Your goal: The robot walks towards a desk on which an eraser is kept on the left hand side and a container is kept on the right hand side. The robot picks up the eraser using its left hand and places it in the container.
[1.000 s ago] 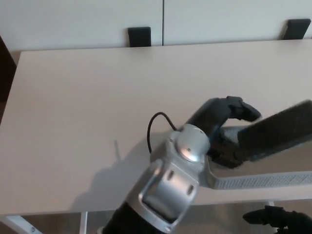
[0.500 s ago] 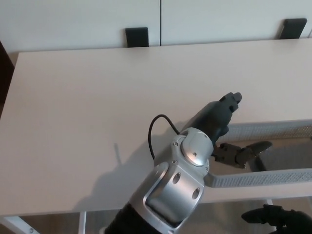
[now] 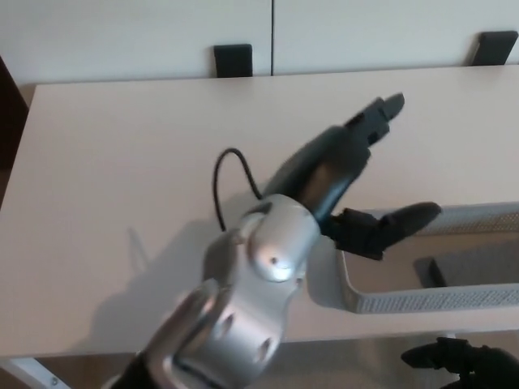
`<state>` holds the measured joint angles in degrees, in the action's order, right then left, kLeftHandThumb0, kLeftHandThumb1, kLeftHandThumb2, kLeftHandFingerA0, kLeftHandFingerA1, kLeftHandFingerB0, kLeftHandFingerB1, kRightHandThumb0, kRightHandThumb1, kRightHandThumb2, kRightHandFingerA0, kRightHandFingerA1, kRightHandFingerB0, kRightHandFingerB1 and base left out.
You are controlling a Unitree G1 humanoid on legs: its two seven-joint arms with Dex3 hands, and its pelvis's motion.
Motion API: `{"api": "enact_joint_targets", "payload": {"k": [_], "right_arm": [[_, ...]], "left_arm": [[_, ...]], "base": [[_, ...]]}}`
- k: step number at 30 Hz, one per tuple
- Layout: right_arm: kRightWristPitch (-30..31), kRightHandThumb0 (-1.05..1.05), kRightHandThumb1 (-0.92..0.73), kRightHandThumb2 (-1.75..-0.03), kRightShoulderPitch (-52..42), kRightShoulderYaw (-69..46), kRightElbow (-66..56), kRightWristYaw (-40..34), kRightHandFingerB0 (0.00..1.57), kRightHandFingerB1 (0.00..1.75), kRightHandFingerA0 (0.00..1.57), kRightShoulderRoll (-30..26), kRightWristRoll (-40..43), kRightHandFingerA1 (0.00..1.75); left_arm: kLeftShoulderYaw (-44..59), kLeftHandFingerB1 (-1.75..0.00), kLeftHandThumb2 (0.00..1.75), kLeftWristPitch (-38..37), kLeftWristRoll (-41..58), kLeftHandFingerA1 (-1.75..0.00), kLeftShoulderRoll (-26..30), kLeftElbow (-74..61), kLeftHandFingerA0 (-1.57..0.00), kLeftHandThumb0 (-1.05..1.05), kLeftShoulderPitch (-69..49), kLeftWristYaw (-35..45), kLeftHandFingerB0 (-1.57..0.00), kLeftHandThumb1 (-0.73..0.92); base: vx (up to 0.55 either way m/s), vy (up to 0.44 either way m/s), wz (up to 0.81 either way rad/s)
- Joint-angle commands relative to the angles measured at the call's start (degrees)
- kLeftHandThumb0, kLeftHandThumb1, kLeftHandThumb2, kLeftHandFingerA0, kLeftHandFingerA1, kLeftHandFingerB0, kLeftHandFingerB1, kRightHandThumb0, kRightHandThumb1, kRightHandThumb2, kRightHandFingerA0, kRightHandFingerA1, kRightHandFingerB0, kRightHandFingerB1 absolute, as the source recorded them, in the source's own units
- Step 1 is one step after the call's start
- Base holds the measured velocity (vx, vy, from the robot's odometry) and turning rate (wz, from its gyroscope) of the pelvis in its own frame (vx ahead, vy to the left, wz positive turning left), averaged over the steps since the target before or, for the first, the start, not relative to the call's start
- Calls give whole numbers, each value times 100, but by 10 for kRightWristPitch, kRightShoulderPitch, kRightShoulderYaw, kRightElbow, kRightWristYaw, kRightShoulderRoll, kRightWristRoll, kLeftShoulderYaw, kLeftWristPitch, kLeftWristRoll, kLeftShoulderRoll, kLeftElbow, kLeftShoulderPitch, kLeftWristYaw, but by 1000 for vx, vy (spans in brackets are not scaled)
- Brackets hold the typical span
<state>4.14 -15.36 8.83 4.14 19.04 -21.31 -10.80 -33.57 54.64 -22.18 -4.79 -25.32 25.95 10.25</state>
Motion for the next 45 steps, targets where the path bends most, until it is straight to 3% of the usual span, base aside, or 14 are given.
{"api": "enact_joint_targets", "payload": {"k": [1,6,9,10,13,14,20,26,33,34,37,39,40,45], "right_arm": [[-11,-36,-68,-59,-34,-9,21,-2,42,38,64,-3,11,47],[-22,-36,-68,-59,-45,-6,25,-4,43,38,61,-15,-1,45],[-30,-37,-68,-59,-83,-2,11,3,42,38,60,-20,1,46],[-37,-37,-68,-59,-91,-2,12,4,42,38,59,-20,4,45],[-69,-39,-67,-59,-133,0,19,5,41,37,55,-30,4,44],[-74,-38,-67,-60,-141,-5,22,11,39,37,54,-31,12,44],[-105,-40,-68,-60,-203,-17,16,24,38,37,48,-47,24,41],[-97,-45,-68,-60,-223,-12,27,20,43,37,47,-54,9,40],[-93,-46,-53,-90,-231,-18,32,16,31,49,42,-49,11,56],[-99,-44,-68,-60,-228,-17,46,14,43,37,47,-48,11,40],[-111,-44,-68,-60,-228,-21,60,17,43,37,48,-47,18,41],[-103,-44,-68,-60,-230,-22,56,13,43,37,49,-47,14,40],[-103,-43,-68,-60,-231,-23,56,12,42,37,49,-47,14,41],[-120,-41,-68,-60,-226,-31,81,17,42,38,50,-44,26,42]], "left_arm": [[289,-36,96,-118,305,-11,178,-347,-9,-87,-51,286,-9,56],[535,-32,68,-149,577,-23,251,-347,-6,-91,-119,401,-14,62],[655,-39,102,-197,656,-32,275,-324,-4,-105,-258,515,-10,67],[675,-30,65,-198,667,-28,283,-317,-10,-97,-276,538,-16,81],[713,-48,99,-234,693,-51,282,-306,0,-40,-353,594,0,31],[722,-30,66,-245,691,-33,278,-304,-14,-97,-380,609,-20,83],[800,-42,109,-300,711,-40,233,-213,-17,-96,-539,759,-19,66],[859,-30,68,-317,725,-33,244,-147,-31,-104,-593,822,-30,86],[866,-31,64,-238,808,-40,298,-98,-45,-105,-669,822,-37,76],[845,-42,100,-208,828,-50,325,-96,-51,-101,-680,822,-32,54],[829,-35,66,-149,894,-42,264,-39,-70,-88,-652,822,-49,82],[830,-51,104,-190,892,-99,206,4,-87,-87,-640,822,-52,67],[830,-38,67,-208,887,-96,191,15,-85,-85,-634,822,-47,88],[668,-40,68,-263,791,-53,315,120,-87,-79,-663,822,-47,70]], "base": [[0,0,0],[0,0,0],[0,0,0],[0,0,0],[0,0,0],[0,0,0],[0,0,0],[0,0,0],[0,0,0],[0,0,0],[0,0,0],[0,0,0],[0,0,0],[0,0,0]]}}
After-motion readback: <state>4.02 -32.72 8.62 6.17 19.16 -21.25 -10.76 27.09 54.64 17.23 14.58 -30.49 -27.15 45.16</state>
